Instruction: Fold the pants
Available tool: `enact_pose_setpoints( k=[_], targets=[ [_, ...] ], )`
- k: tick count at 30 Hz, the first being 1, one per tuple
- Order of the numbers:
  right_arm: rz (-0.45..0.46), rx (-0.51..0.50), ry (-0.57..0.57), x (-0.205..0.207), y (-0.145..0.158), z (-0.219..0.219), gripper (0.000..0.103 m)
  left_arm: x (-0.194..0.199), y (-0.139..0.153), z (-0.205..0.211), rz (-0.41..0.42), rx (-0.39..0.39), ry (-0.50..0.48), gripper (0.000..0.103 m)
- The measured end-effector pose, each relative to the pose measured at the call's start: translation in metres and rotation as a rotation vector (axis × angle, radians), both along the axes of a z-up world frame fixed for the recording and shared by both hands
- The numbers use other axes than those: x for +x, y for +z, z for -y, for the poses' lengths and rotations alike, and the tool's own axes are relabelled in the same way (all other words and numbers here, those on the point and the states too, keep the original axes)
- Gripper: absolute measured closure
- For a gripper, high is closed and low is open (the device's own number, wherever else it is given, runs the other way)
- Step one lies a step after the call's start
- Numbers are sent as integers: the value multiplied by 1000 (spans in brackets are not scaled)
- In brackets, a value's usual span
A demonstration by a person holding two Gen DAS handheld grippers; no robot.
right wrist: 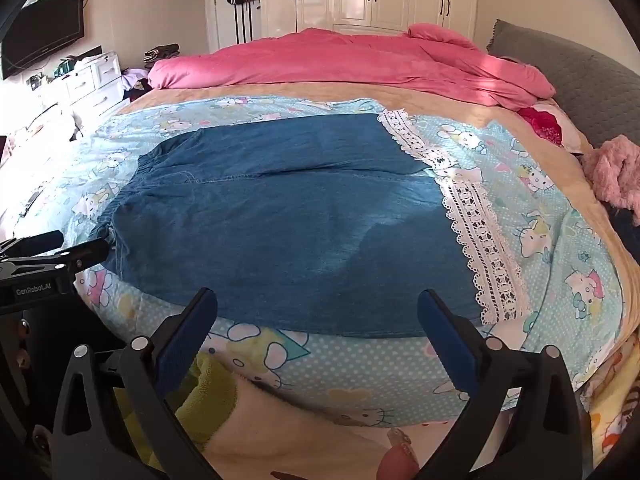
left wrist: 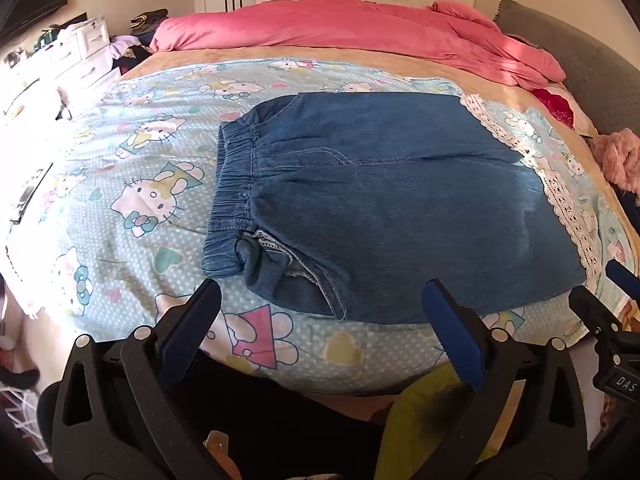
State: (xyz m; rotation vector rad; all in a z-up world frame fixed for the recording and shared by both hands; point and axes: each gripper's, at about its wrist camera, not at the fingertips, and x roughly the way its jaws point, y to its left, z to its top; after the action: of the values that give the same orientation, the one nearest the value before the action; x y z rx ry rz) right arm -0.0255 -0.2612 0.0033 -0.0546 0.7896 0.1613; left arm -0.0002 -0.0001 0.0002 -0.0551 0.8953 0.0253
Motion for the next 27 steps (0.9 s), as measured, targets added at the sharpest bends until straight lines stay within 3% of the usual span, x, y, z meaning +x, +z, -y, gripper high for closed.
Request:
enact_pose_setpoints(
  k=[13,27],
  targets=[
    [4,-8,-14,-13,6,-17,4,-2,2,7,5,3,-21,8],
    [-18,9,3,-1,0,-7,4,-5,4,8,9,2,-24,8]
  ],
)
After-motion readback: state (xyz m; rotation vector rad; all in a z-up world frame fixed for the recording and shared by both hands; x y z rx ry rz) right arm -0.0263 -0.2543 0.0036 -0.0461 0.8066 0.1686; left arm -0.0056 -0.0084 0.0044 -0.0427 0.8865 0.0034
